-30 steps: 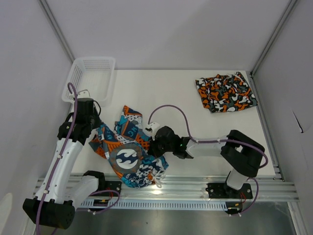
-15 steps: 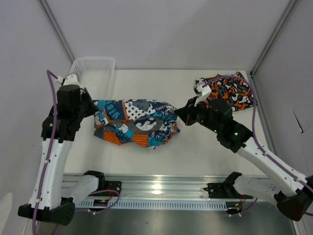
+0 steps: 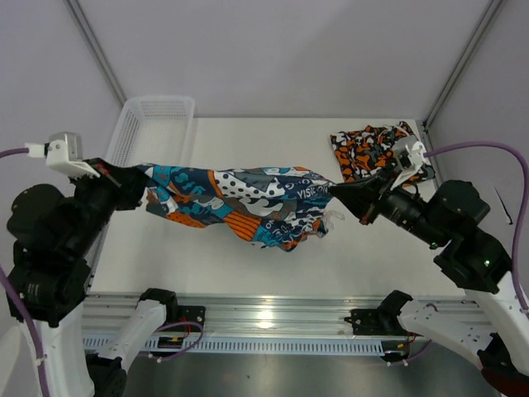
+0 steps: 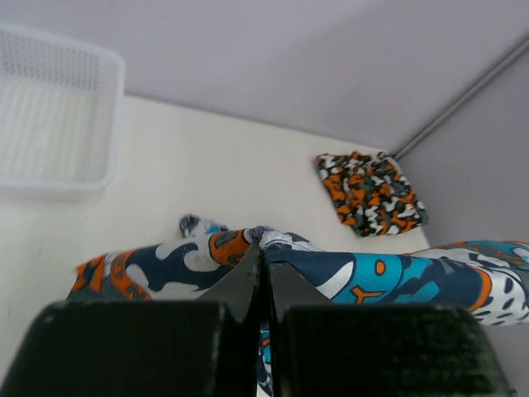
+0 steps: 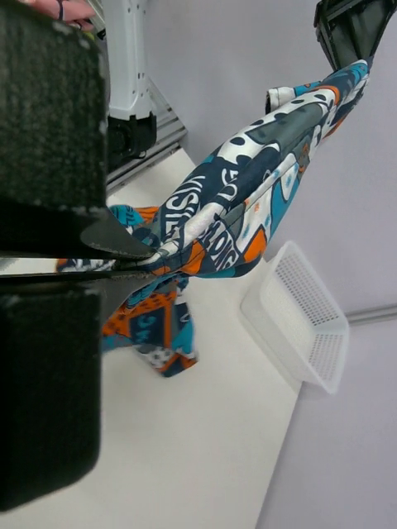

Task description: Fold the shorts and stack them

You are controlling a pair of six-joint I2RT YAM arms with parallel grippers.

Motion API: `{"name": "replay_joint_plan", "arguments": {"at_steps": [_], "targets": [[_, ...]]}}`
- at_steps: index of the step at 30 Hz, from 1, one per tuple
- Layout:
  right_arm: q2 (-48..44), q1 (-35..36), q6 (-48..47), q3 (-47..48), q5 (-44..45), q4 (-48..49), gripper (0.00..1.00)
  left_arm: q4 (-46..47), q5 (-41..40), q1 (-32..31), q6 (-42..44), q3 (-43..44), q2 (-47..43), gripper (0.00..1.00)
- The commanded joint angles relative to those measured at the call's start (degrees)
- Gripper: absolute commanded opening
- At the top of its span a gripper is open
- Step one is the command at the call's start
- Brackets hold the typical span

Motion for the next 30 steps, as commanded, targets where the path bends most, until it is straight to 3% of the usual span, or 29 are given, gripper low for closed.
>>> {"name": "replay_joint_plan", "arguments": {"at_steps": [1, 9, 12, 14, 18, 19, 21, 22, 23, 24, 26, 30], "targets": [[-2.02, -0.03, -0.47, 6.56, -1.60, -5.01, 0.00, 1.01, 9.46, 0.61, 1.59, 7.37, 0.50, 0.00], [0.00, -0.29, 2.69, 23.09, -8.80, -11.69, 0.00, -5.42, 17.65, 0.00, 0.99, 18.29, 1.92, 0.00], [3.25, -0.38, 4.10, 29.50, -6.71, -15.97, 0.00, -5.33, 18.62, -0.01, -0.34, 16.72, 3.74, 0.00], [8.32, -0.20, 2.79, 34.60, -0.15, -21.94, 0.00, -4.98, 20.80, -0.01, 0.19, 12.43, 6.21, 0.00], [16.25, -1.25, 2.08, 34.53, 5.51, -24.26, 0.00, 1.60, 24.60, -0.01, 0.28, 3.27, 12.01, 0.00], [17.74, -3.00, 2.25, 33.74, 5.26, -24.00, 0.00, 3.53, 24.51, -0.01, 0.45, 2.22, 14.55, 0.00], [21.35, -10.18, 4.35, 29.19, -5.76, -20.68, 0.00, 5.91, 23.98, 0.08, 0.28, -2.88, 16.76, 0.00], [22.06, -20.49, 5.93, 26.38, -12.25, -18.40, 0.00, 8.27, 23.63, 0.17, -0.33, -5.68, 18.60, 0.00], [22.76, -25.38, 9.43, 19.39, -23.37, -11.68, 0.00, 9.69, 22.93, 0.08, -0.77, -8.66, 19.48, 0.00], [23.12, -29.60, 11.12, 16.02, -26.61, -8.30, 0.00, 11.09, 22.32, 0.17, -1.13, -11.74, 20.36, 0.00], [24.52, -37.95, 12.88, 11.26, -31.11, -1.37, 0.00, 15.05, 21.00, 0.08, -2.71, -14.57, 23.25, 0.00], [32.93, -41.60, 14.56, 5.53, -32.19, 5.96, 0.00, 23.82, 19.24, 0.08, -4.82, -21.68, 30.20, 0.00]]}}
